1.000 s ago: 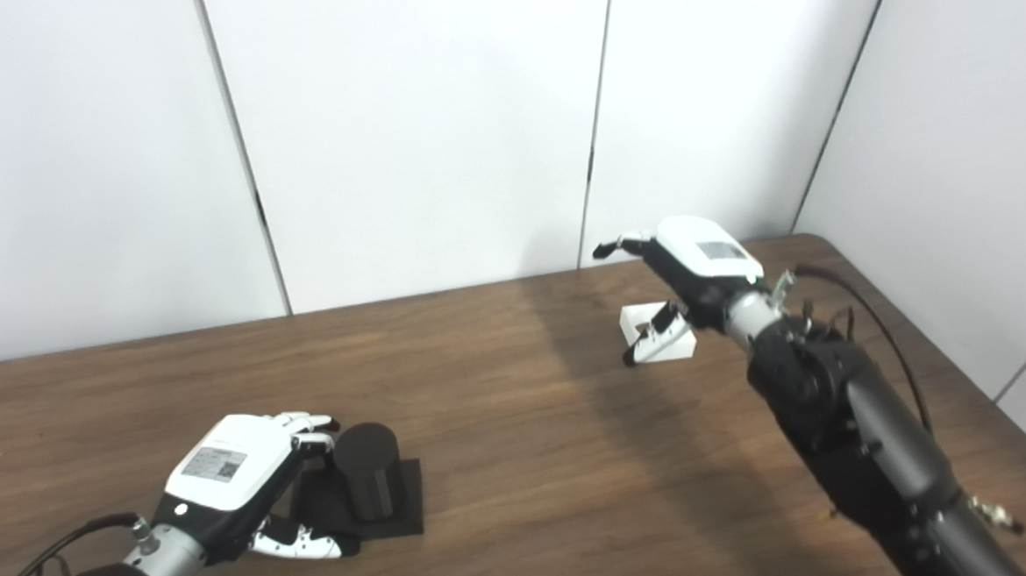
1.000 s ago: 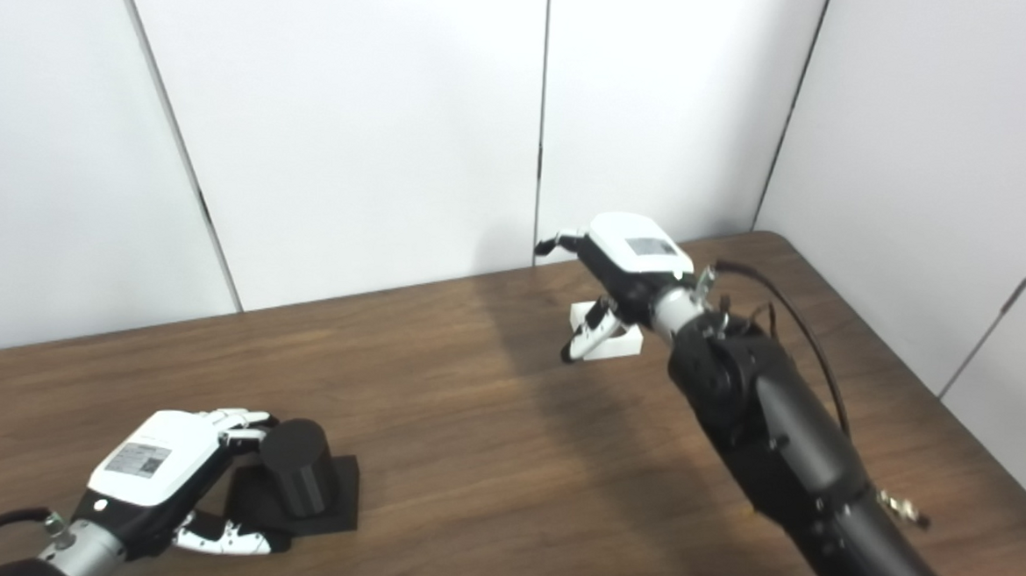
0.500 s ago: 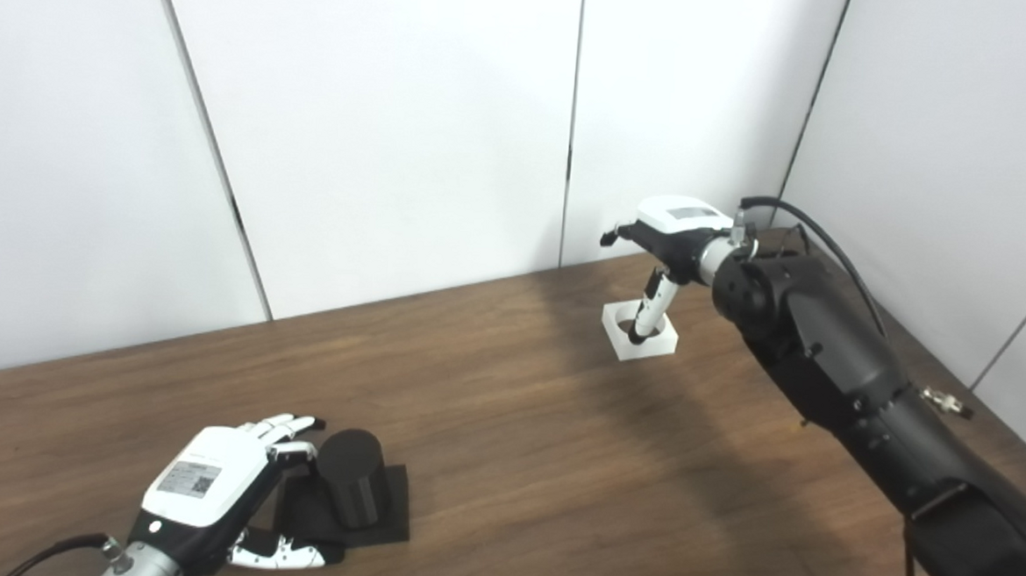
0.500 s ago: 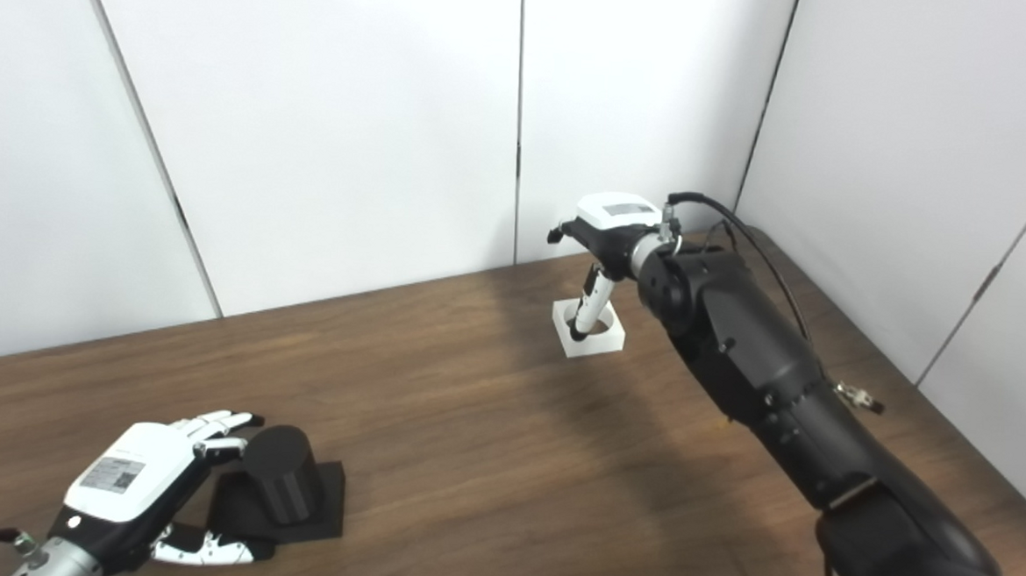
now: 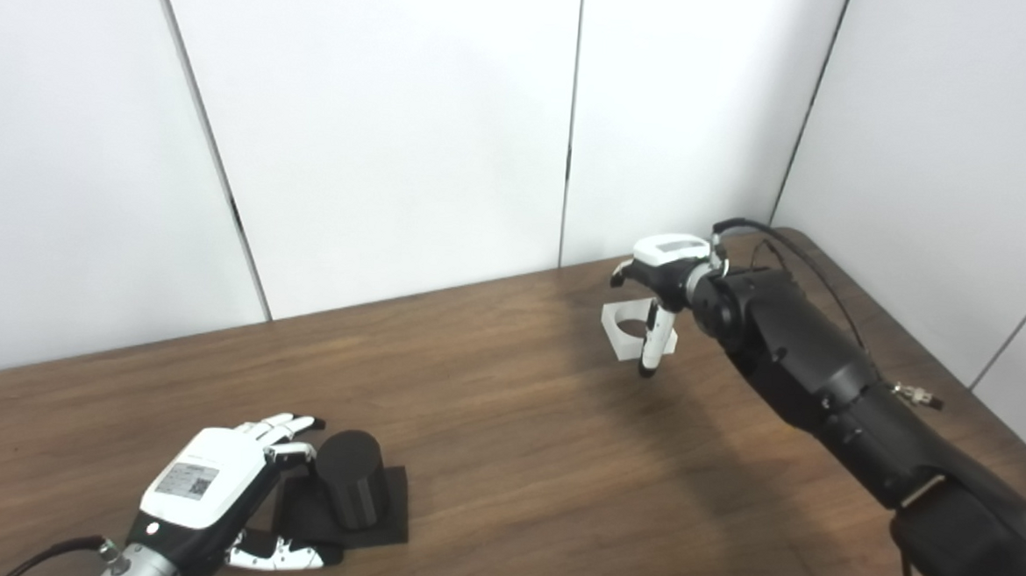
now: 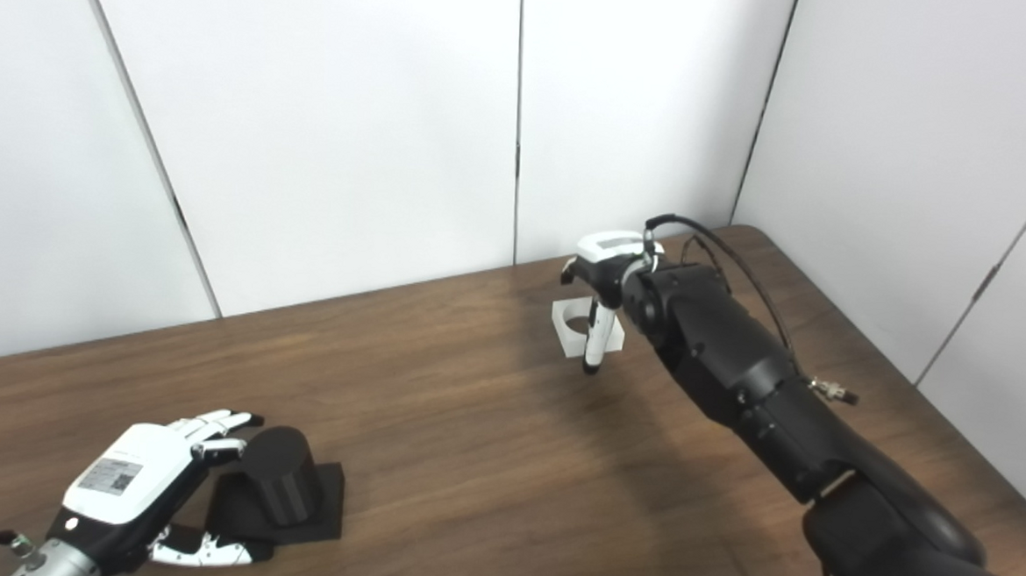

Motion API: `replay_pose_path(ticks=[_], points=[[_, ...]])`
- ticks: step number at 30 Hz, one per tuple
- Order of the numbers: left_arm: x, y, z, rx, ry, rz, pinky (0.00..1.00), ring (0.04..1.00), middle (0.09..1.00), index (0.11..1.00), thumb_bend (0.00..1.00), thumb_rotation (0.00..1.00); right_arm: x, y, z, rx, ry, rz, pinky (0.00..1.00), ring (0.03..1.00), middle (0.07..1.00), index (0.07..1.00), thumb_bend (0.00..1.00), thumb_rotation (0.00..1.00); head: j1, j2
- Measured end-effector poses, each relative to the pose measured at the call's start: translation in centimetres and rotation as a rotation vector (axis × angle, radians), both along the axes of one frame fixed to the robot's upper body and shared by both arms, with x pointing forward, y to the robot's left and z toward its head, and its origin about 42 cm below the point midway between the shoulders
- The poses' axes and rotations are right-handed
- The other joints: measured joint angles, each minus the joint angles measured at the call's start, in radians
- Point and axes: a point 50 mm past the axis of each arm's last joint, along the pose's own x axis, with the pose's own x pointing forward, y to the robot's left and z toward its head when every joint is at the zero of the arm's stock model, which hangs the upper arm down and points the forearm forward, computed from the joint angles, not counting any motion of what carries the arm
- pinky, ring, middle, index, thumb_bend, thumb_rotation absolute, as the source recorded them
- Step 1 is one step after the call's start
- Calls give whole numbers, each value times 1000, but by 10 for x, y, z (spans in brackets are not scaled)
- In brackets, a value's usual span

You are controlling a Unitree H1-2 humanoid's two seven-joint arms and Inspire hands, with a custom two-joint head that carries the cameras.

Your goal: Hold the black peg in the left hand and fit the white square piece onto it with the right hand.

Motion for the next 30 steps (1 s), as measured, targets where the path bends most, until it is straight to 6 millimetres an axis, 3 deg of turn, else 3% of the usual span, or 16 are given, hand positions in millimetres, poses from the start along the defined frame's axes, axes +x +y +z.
replay_pose_path(ticks=[22, 25, 27, 28, 30], points=[[-9, 4, 2, 0, 9, 0, 788, 861, 850, 493, 523, 67, 8, -12, -18, -53, 18, -62, 736, 894, 913, 832, 893, 178, 9, 18], [-11, 5, 2, 3, 15, -1, 778, 856, 845, 493, 523, 66, 9, -13, -18, -49, 18, -65, 757, 885, 899, 754, 862, 207, 9, 23], [-12, 5, 2, 0, 17, 1, 775, 853, 843, 493, 523, 66, 9, -14, -18, -53, 7, -63, 756, 840, 856, 654, 811, 204, 11, 26], [-13, 6, 2, -1, 18, 1, 772, 850, 842, 493, 523, 65, 9, -15, -18, -55, -2, -64, 757, 823, 808, 563, 662, 169, 12, 26], [-13, 6, 2, -2, 19, 1, 771, 849, 842, 493, 523, 65, 9, -17, -18, -55, -14, -66, 751, 817, 782, 519, 578, 154, 12, 29]])
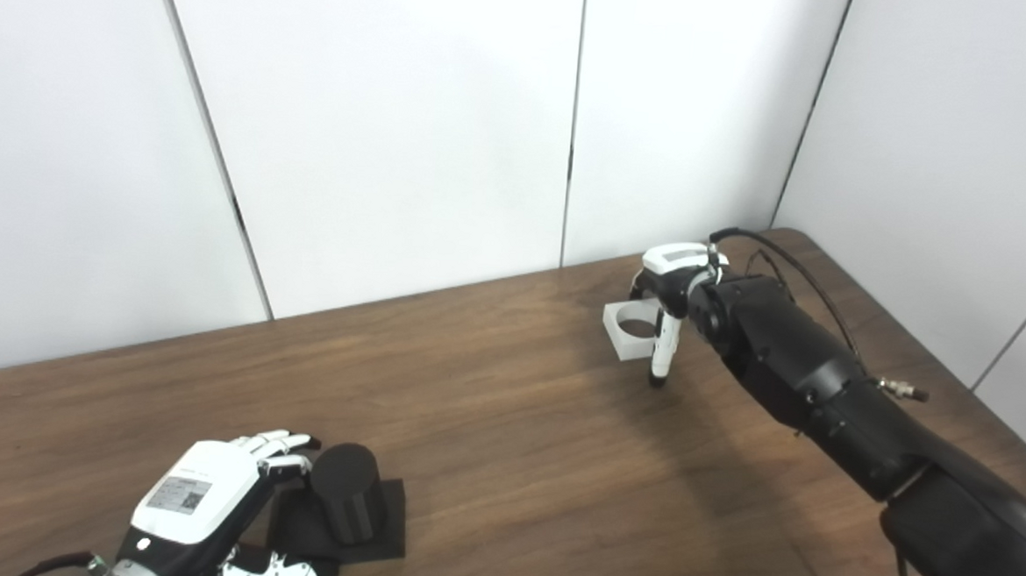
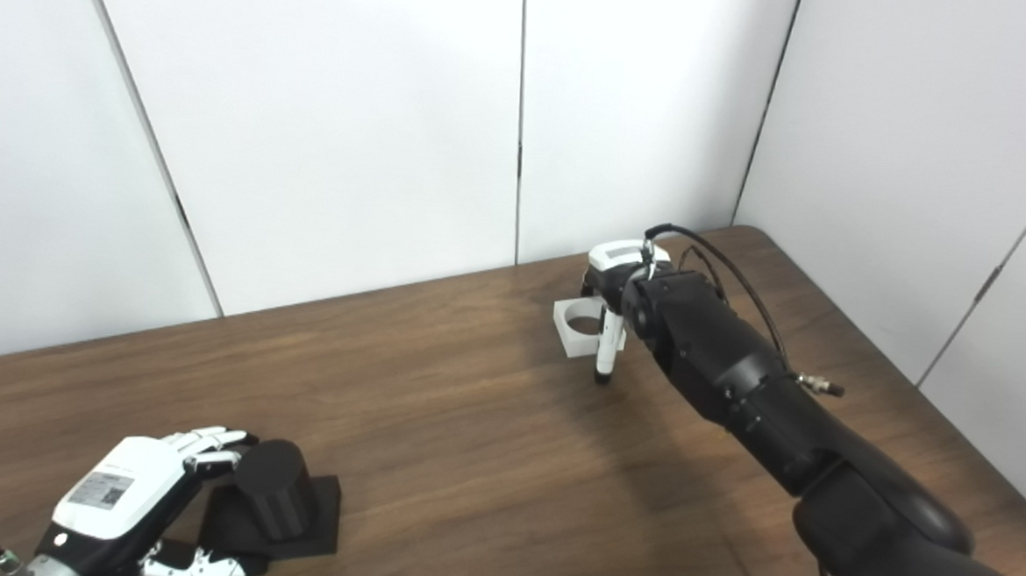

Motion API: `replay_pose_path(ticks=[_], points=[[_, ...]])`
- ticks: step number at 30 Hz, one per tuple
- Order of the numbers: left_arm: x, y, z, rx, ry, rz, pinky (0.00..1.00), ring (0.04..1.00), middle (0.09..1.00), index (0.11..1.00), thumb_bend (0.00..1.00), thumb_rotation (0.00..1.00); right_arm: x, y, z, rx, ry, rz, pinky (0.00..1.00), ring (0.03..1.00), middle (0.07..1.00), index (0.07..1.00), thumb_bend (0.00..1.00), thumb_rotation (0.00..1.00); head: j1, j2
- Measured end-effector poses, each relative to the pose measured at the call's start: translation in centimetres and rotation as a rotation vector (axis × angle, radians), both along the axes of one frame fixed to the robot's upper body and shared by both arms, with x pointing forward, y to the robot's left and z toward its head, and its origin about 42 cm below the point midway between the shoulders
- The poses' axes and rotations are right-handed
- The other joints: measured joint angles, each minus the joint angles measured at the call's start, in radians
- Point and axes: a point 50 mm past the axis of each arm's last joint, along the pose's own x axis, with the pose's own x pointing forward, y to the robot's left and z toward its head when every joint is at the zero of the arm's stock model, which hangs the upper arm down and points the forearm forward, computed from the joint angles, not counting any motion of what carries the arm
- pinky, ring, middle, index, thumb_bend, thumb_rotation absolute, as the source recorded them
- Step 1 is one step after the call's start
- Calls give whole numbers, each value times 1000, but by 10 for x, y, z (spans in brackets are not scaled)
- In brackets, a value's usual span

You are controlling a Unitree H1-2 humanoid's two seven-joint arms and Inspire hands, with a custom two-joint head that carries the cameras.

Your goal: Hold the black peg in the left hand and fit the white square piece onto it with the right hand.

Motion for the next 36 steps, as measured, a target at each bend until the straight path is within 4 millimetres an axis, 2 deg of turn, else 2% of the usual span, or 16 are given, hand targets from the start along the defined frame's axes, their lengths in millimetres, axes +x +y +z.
replay_pose_path(ticks=[3, 8, 15, 24, 26, 30, 32, 36], points=[[-1, 0, 0, 2, 4, 0, 769, 847, 843, 493, 523, 65, -1, 0, -1, 5, -17, 16, 727, 806, 748, 493, 526, 143, 3, 2], [-2, 1, 0, 2, 6, 1, 761, 840, 841, 493, 523, 64, -2, -2, -3, 6, -30, 35, 759, 817, 760, 489, 520, 140, 6, 5], [-3, -1, 3, 10, 13, 12, 752, 839, 838, 492, 523, 64, -7, -7, -4, 28, -67, 80, 737, 775, 739, 488, 520, 142, 15, 12], [-5, -2, 5, 17, 21, 18, 745, 837, 837, 492, 523, 63, -18, -10, -6, 75, -124, 131, 812, 817, 742, 478, 522, 136, 66, 28], [-5, -2, 5, 18, 22, 22, 747, 838, 836, 492, 523, 63, -23, -5, -4, 86, -141, 158, 798, 812, 739, 477, 522, 134, 84, 32], [-6, -4, 7, 28, 33, 31, 740, 837, 840, 492, 523, 65, -31, 11, 7, 112, -183, 248, 842, 830, 746, 477, 521, 134, 150, 54], [-5, -5, 8, 33, 35, 32, 740, 841, 842, 493, 523, 67, -33, 17, 17, 124, -205, 275, 828, 826, 743, 478, 520, 132, 199, 64], [-5, -10, 10, 41, 37, 41, 749, 847, 842, 493, 523, 69, -39, 32, 34, 142, -232, 364, 793, 805, 739, 478, 519, 129, 247, 78]])
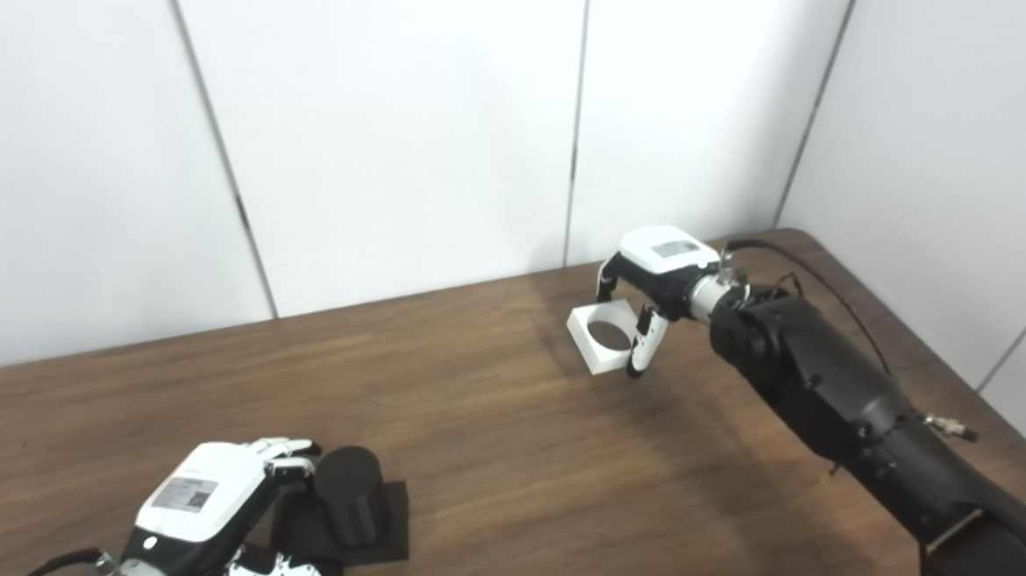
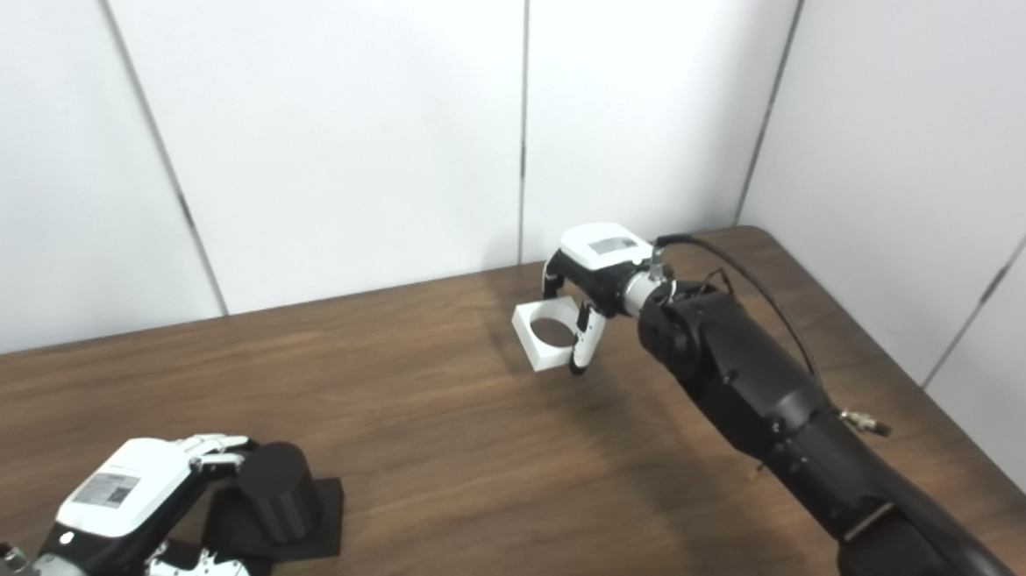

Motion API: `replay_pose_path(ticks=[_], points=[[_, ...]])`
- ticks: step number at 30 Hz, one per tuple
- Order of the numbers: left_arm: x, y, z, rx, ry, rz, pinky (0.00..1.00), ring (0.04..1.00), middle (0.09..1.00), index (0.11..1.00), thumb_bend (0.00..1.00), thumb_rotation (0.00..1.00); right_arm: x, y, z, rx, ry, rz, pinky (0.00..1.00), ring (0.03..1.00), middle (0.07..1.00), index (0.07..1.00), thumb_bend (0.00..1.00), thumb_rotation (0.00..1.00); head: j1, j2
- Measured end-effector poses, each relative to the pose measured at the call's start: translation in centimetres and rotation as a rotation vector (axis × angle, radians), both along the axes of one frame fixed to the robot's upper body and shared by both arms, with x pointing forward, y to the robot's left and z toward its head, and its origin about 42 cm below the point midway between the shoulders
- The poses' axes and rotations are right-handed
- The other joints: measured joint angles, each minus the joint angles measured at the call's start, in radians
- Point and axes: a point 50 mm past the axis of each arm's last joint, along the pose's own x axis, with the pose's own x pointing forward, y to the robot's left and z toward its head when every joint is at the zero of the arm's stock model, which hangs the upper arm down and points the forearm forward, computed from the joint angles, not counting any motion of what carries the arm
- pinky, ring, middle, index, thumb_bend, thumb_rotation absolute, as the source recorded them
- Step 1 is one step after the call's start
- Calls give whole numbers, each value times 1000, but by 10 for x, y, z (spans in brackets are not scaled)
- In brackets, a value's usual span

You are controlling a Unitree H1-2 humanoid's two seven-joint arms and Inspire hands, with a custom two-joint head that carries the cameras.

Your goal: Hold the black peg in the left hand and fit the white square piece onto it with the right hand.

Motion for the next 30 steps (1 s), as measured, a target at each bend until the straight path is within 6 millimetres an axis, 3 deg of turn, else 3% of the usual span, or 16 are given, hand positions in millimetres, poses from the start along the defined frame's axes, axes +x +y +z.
replay_pose_path(ticks=[4, 5, 11, 16, 22, 30], points=[[0, -7, 0, -2, 4, 9, 762, 852, 842, 493, 523, 71, -7, 14, 14, 14, 3, 65, 796, 805, 735, 478, 519, 129, 61, 20], [0, -8, 1, -2, 4, 13, 767, 855, 844, 493, 523, 71, -8, 18, 18, 14, -4, 83, 791, 803, 733, 478, 519, 129, 110, 34], [1, -16, 2, 10, 7, 34, 776, 863, 852, 493, 523, 75, -20, 37, 35, 13, -38, 214, 779, 790, 715, 477, 520, 129, 231, 66], [2, -24, 3, 5, 12, 45, 789, 863, 850, 493, 523, 75, -30, 49, 44, 0, -48, 312, 759, 776, 714, 477, 519, 130, 304, 84], [3, -34, 3, 2, 15, 63, 803, 868, 852, 493, 523, 74, -42, 63, 54, 3, -61, 409, 752, 776, 707, 477, 519, 130, 325, 94], [4, -41, 3, -4, 16, 63, 793, 863, 857, 493, 523, 74, -44, 85, 56, 41, -39, 478, 748, 772, 715, 476, 519, 132, 336, 100]])
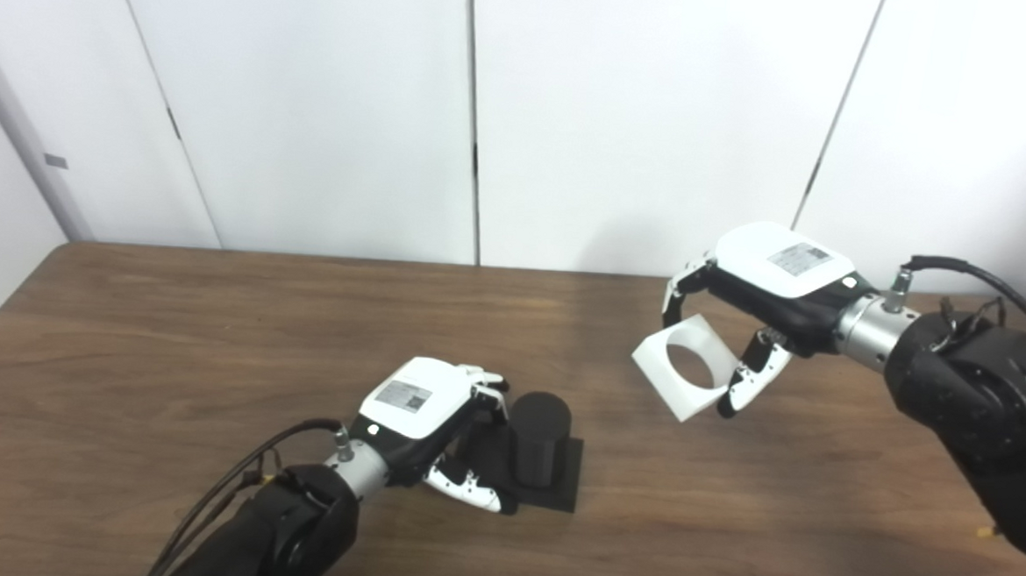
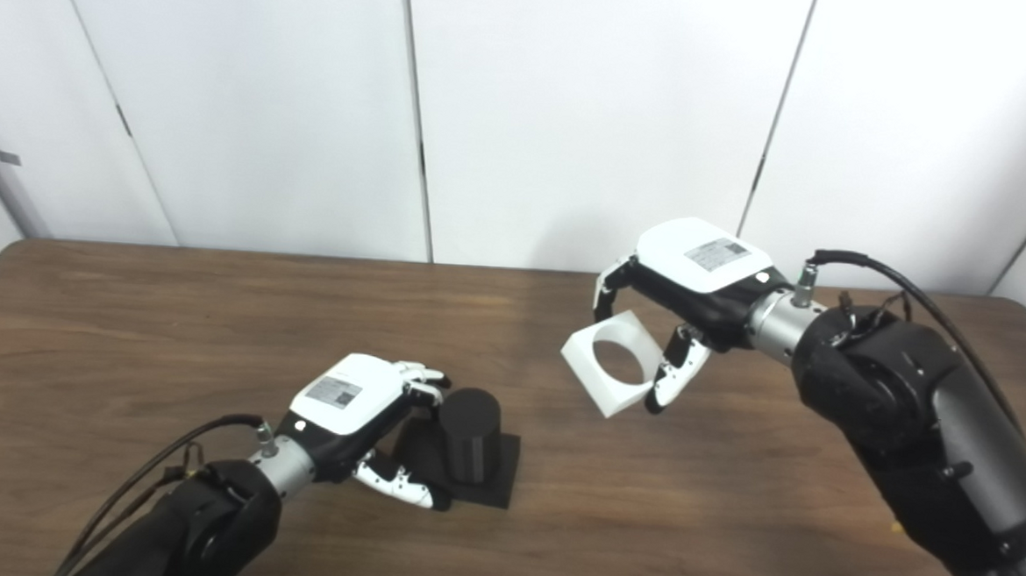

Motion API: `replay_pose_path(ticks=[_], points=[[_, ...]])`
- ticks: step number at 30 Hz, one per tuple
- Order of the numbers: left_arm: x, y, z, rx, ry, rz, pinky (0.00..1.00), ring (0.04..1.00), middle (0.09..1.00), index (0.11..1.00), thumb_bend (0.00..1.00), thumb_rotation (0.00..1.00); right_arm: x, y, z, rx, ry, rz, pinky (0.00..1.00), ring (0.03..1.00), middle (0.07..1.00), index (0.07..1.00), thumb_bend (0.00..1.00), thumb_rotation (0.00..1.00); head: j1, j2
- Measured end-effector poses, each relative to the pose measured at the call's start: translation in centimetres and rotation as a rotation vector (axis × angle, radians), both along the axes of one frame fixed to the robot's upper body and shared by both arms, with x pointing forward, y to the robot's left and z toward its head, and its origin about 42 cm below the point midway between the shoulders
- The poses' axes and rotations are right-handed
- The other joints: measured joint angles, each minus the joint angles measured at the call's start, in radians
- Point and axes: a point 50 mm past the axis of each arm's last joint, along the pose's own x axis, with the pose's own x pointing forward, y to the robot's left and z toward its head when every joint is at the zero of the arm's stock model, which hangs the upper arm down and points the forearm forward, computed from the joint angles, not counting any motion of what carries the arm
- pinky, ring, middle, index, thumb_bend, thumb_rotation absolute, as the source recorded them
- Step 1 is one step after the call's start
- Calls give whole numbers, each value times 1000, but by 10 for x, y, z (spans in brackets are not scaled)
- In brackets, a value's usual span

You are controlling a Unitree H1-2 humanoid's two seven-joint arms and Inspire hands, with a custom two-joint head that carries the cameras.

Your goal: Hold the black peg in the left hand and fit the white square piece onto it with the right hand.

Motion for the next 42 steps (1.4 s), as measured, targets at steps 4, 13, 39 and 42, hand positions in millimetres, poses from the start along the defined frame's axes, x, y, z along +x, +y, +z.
replay_pose_path(ticks=[4, 13, 39, 42], points=[[1, -2, 0, 0, -1, -1, 787, 861, 853, 492, 523, 73, -2, 14, -3, 14, 12, 33, 742, 772, 716, 476, 520, 133, -2, 2], [2, -7, 1, 3, -3, 5, 786, 862, 856, 492, 523, 74, -6, 46, -7, 60, 26, 105, 752, 777, 715, 476, 520, 133, 3, 8], [2, -10, 2, 7, 2, 7, 798, 865, 854, 492, 523, 73, -2, 76, -27, 89, 94, 138, 770, 781, 726, 476, 522, 132, 15, 21], [2, -10, 3, 9, 6, 8, 798, 867, 855, 493, 523, 74, -3, 80, -29, 84, 98, 144, 782, 789, 729, 476, 522, 132, 18, 23]])
